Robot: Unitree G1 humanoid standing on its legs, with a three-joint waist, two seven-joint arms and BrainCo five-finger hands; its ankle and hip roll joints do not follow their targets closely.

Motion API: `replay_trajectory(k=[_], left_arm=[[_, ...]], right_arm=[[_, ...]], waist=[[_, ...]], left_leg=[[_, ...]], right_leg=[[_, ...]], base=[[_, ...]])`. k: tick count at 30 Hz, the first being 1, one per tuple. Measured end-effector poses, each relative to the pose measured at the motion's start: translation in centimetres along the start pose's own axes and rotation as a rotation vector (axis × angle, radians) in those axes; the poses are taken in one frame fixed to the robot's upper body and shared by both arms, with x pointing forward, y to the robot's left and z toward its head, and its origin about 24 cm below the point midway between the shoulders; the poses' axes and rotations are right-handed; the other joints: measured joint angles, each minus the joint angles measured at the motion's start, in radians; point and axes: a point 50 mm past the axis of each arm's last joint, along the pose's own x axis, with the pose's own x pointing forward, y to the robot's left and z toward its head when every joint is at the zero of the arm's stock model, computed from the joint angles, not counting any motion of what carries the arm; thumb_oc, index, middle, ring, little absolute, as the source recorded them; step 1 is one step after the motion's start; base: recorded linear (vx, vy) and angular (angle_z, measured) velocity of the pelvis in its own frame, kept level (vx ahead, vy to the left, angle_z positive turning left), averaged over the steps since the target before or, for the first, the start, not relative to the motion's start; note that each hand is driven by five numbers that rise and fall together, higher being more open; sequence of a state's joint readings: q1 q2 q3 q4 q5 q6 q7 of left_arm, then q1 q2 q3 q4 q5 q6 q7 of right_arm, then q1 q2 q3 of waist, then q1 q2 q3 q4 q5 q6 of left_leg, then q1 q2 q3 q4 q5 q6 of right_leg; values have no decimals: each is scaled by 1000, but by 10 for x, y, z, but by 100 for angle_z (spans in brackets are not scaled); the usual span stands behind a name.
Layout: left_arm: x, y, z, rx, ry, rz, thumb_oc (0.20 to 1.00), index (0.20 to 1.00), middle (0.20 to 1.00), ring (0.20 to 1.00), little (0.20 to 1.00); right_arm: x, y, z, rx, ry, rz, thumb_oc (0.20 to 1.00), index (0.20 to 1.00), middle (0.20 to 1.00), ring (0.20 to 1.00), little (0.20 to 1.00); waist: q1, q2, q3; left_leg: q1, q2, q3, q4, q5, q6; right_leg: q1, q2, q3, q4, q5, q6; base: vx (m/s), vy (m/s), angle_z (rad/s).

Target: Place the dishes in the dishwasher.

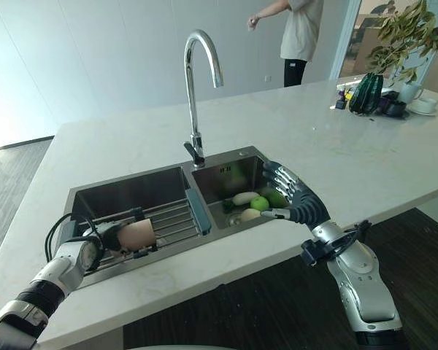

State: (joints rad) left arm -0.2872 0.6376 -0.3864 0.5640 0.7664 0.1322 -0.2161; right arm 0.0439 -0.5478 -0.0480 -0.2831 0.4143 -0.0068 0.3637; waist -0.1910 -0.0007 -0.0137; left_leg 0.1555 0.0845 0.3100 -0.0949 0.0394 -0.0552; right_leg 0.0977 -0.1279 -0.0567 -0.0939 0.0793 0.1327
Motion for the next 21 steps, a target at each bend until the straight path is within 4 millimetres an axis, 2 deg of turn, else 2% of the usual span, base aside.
replay_trajectory(k=[11,14,18,21], left_arm=[[-1,1,5,2,-53,42,200,200,200,200,200],[-3,0,3,-49,-77,45,200,200,200,200,200],[-20,-1,-3,-79,-128,89,200,200,200,200,200],[-34,9,-16,-152,-132,203,200,200,200,200,200]], right_arm=[[0,0,0,0,0,-1,1000,1000,1000,1000,1000],[0,0,0,0,0,-2,1000,1000,1000,1000,1000],[-2,0,-1,2,5,-9,1000,1000,1000,1000,1000],[-3,0,-2,10,4,-22,1000,1000,1000,1000,1000]], waist=[[3,-3,-1],[6,-5,0],[7,-12,4],[8,-15,7]], left_leg=[[-1,0,-1,0,0,0],[-3,0,-1,0,0,0],[-11,0,-3,0,3,4],[-14,0,-12,0,1,1]], right_leg=[[0,0,-3,0,0,0],[0,0,-3,0,-1,0],[-1,-1,-6,0,-3,2],[0,-1,-11,0,-6,2]], base=[[0,0,0],[0,0,0],[-3,-6,2],[-6,-6,7]])
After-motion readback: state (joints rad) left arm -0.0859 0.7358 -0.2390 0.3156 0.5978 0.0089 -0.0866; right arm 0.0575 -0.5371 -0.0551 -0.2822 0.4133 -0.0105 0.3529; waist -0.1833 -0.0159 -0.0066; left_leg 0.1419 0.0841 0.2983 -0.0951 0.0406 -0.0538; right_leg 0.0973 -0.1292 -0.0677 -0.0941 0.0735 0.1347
